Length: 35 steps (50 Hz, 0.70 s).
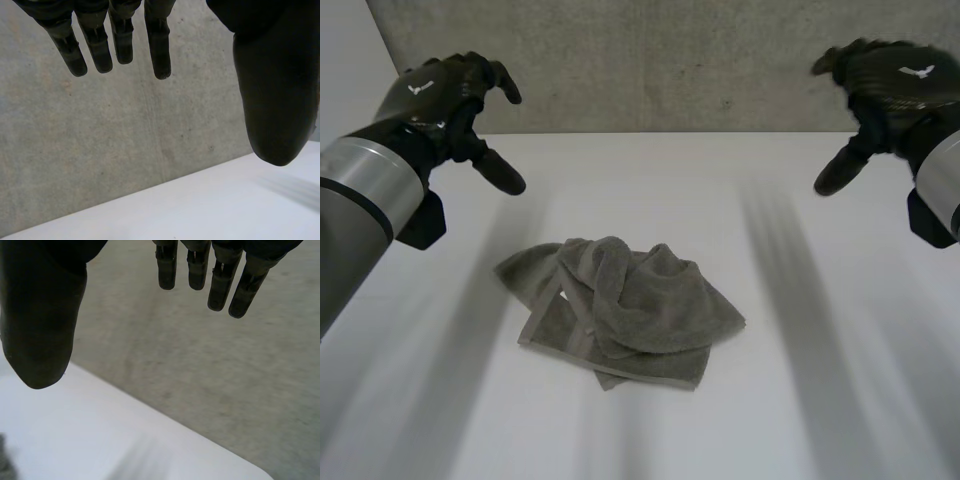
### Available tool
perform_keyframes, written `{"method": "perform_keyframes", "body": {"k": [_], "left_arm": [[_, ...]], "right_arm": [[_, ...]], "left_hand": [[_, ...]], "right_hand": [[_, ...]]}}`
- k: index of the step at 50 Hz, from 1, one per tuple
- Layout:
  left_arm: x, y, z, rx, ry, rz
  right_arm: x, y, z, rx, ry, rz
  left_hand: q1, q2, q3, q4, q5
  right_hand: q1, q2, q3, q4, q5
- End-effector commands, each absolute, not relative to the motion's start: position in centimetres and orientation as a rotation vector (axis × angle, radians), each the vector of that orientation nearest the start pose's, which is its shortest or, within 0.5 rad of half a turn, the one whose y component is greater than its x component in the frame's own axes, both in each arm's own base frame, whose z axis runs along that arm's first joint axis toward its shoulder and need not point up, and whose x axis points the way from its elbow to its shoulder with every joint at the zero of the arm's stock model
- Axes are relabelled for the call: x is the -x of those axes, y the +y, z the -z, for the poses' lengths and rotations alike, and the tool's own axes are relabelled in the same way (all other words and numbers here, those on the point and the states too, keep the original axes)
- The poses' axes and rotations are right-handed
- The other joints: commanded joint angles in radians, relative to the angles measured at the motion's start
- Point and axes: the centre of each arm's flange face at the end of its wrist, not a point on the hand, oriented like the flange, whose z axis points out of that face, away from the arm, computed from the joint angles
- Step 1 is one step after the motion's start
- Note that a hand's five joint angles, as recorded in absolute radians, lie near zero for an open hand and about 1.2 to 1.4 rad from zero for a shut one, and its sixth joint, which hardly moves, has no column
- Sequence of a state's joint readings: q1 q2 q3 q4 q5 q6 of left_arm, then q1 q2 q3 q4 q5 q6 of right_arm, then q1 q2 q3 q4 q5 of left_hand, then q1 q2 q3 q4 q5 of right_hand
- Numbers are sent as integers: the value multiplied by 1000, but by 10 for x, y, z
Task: Fold the towel.
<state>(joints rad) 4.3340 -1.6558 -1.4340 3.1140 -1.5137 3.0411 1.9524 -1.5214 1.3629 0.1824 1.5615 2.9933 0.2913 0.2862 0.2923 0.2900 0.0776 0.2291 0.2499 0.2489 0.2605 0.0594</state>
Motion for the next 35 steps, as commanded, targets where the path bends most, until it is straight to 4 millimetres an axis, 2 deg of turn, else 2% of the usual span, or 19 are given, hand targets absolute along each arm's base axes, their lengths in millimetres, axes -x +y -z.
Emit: {"method": "perform_keyframes", "body": {"k": [1,2,3,4,5,6,7,8,9,10,11,12,13,14,15,17,18,26,35], "left_arm": [[265,-262,-287,-555,2561,2419],[266,-262,-287,-556,2561,2419],[273,-262,-273,-628,2603,2389],[273,-262,-273,-629,2603,2389],[279,-262,-260,-714,2637,2351],[285,-261,-245,-821,2662,2300],[285,-261,-244,-822,2662,2299],[291,-259,-230,-946,2672,2240],[296,-255,-214,-1073,2668,2174],[296,-255,-214,-1074,2668,2173],[299,-253,-199,-1176,2648,2110],[299,-253,-199,-1177,2648,2109],[301,-252,-185,-1263,2620,2047],[301,-251,-173,-1333,2591,1988],[301,-251,-173,-1334,2591,1987],[305,-246,-156,-1445,2544,1907],[305,-246,-156,-1446,2544,1907],[313,-235,-141,-1537,2540,1844],[317,-238,-130,-1494,2518,1844]], "right_arm": [[-259,-229,-299,1111,2090,1798],[-260,-226,-285,1216,2127,1704],[-260,-226,-285,1218,2127,1703],[-261,-226,-271,1284,2171,1623],[-261,-226,-271,1285,2171,1622],[-261,-227,-259,1308,2215,1551],[-262,-229,-248,1313,2250,1497],[-262,-229,-248,1313,2250,1497],[-263,-231,-237,1320,2274,1455],[-266,-232,-225,1331,2284,1420],[-266,-232,-225,1331,2284,1420],[-270,-233,-213,1341,2284,1398],[-270,-233,-213,1341,2284,1398],[-276,-233,-202,1356,2272,1387],[-280,-233,-191,1369,2265,1381],[-284,-235,-180,1377,2265,1379],[-286,-235,-171,1382,2269,1371],[-296,-239,-145,1330,2267,1408],[-301,-244,-137,1209,2240,1473]], "left_hand": [[-69,-64,-70,-68,-30],[-69,-64,-70,-68,-30],[-69,-64,-70,-68,-30],[-69,-64,-70,-68,-30],[-69,-64,-70,-68,-30],[-63,-58,-64,-62,-24],[-63,-58,-64,-62,-24],[-60,-55,-61,-59,-21],[-54,-49,-55,-53,-15],[-54,-49,-55,-53,-15],[-46,-40,-47,-44,-6],[-46,-40,-47,-44,-6],[-43,-37,-44,-41,-3],[-37,-32,-38,-35,2],[-37,-32,-38,-35,2],[-31,-26,-32,-30,8],[-31,-26,-32,-30,8],[-28,-23,-29,-27,11],[-34,-29,-35,-32,5]], "right_hand": [[-55,-75,-74,-86,-59],[-55,-75,-74,-86,-59],[-55,-75,-74,-86,-59],[-55,-75,-74,-86,-59],[-55,-75,-74,-86,-59],[-55,-75,-74,-86,-59],[-55,-75,-74,-86,-59],[-55,-75,-74,-86,-59],[-55,-75,-74,-86,-59],[-39,-60,-59,-70,-44],[-38,-59,-58,-70,-43],[8,-13,-12,-23,3],[8,-12,-11,-23,4],[40,20,21,9,36],[67,46,47,36,62],[76,55,56,45,71],[79,58,59,48,74],[111,90,91,80,106],[167,146,147,136,162]]}}
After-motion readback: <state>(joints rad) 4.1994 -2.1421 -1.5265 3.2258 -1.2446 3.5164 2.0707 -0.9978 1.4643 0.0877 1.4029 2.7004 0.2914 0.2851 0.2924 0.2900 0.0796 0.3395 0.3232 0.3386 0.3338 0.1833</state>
